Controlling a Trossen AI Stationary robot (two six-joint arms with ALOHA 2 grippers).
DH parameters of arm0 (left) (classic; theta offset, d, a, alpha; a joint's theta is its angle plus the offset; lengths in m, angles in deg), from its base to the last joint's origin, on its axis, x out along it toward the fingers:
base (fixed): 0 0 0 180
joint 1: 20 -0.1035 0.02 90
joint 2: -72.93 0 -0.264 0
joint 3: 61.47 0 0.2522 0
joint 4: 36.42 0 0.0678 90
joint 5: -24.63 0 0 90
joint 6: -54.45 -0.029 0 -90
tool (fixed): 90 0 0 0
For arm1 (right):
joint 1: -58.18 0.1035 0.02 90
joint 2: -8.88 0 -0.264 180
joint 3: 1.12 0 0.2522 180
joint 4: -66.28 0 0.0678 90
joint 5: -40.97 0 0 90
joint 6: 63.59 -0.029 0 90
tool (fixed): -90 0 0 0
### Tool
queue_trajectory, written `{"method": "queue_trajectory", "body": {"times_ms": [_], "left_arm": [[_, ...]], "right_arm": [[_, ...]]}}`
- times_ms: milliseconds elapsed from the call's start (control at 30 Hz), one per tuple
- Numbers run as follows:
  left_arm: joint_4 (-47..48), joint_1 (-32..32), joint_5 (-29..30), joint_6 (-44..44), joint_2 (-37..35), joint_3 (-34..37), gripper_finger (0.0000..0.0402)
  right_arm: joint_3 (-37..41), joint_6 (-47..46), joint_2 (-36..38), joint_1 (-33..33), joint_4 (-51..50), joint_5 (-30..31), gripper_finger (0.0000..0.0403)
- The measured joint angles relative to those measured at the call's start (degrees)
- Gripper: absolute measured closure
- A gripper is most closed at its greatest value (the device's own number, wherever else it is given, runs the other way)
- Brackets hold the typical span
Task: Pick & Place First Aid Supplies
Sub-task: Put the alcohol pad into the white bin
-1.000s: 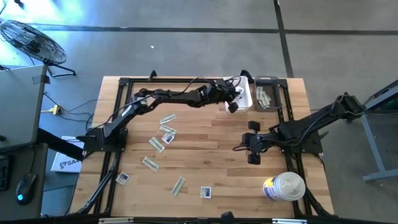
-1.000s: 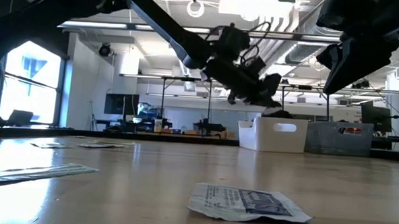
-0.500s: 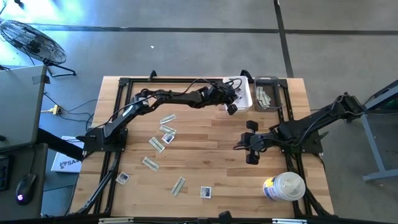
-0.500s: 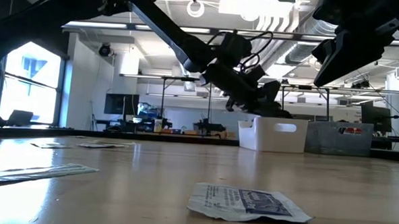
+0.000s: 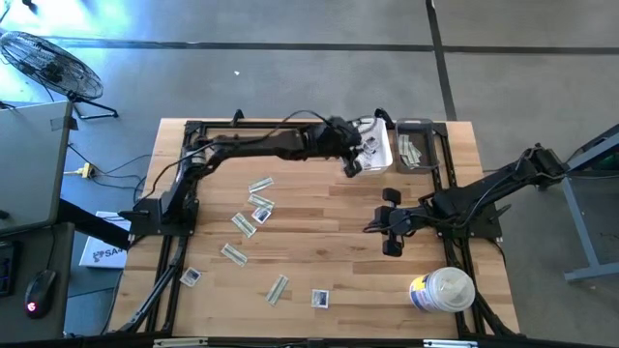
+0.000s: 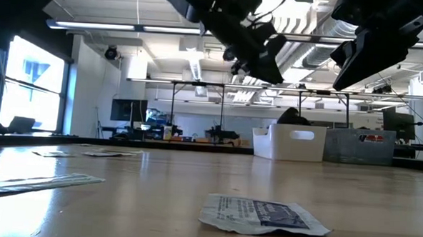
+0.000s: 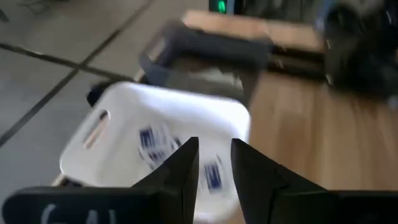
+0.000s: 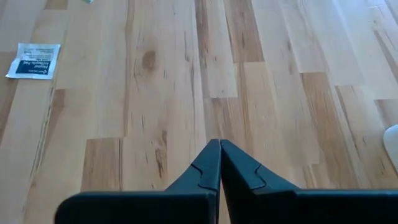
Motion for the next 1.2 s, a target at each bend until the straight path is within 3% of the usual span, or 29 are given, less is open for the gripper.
{"method": "queue_trajectory", "body": {"times_ms": [167, 300, 567, 867, 1033, 1200], "left_arm": [[11.1, 5.5, 4.5, 0.5, -3.3, 1.4, 0.031], [16.9, 10.5, 9.4, 7.1, -3.6, 5.4, 0.031], [25.9, 18.3, 22.7, 29.4, -4.2, 13.9, 0.031], [26.9, 27.5, 34.1, 54.8, -13.5, 29.6, 0.031], [26.7, 32.0, 37.2, 74.0, -17.9, 40.3, 0.031], [27.2, 32.8, 37.2, 83.8, -19.1, 45.3, 0.031]], "right_arm": [[0.0, 0.2, 0.0, 0.0, -0.1, 2.0, 0.04], [0.0, 0.4, 0.0, 0.0, -0.2, 2.3, 0.0399], [0.0, 2.5, 0.0, 0.0, -0.1, 2.5, 0.04], [0.0, 5.0, 0.0, 0.0, 0.6, 2.0, 0.0401], [0.0, 6.6, 0.0, 0.0, 1.7, 0.7, 0.0399], [0.0, 9.7, 0.0, 0.0, 5.4, -0.6, 0.0401]]}}
